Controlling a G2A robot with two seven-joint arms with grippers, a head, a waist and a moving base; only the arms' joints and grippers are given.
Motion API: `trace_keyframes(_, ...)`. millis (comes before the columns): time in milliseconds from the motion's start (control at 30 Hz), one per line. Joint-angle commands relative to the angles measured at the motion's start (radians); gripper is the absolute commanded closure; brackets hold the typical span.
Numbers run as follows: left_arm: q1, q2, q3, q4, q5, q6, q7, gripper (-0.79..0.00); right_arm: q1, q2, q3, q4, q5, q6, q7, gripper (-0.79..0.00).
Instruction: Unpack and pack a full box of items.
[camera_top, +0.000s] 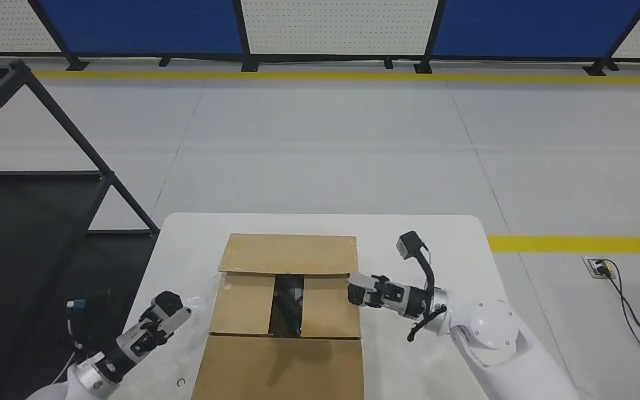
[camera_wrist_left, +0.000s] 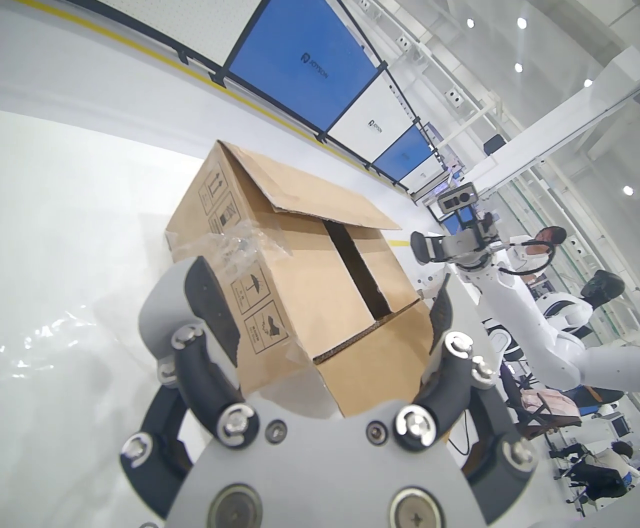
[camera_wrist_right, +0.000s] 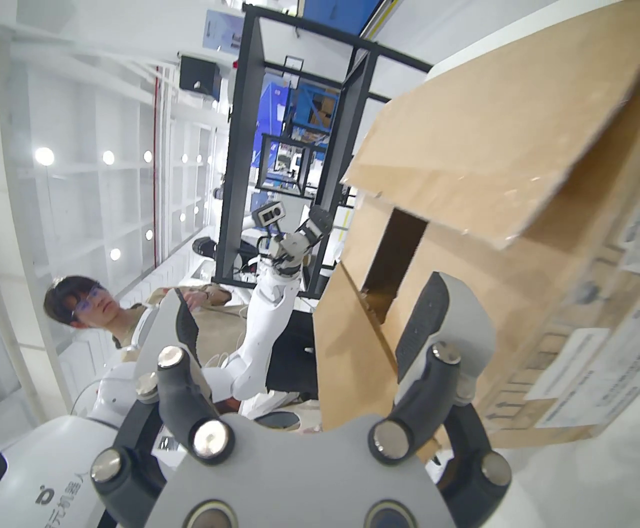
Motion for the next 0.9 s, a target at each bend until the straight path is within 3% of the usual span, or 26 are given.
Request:
trace_keyframes(0, 0.002, 0.001, -0.003, 0.001, -0.003, -0.001, 0.0, -0.785, 0.005, -0.003, -0.004, 0.023, -0.005, 0.01, -0.025, -0.785)
trace_keyframes(167, 0.003, 0.003, -0.007, 0.01, -0.004, -0.003, -0.004, -0.785, 0.014, -0.009, -0.012, 0.051, 0.007, 0.038, -0.033, -0.785)
trace_keyframes(467, 0.0, 0.006, -0.007, 0.013, -0.007, -0.003, -0.002, -0.785, 0.066, -0.034, -0.043, 0.092, 0.075, -0.043, -0.058, -0.785)
trace_keyframes(867, 0.039, 0.012, -0.036, 0.022, -0.084, -0.035, -0.032, -0.785, 0.29, -0.107, -0.165, 0.277, -0.054, -0.047, -0.303, -0.785)
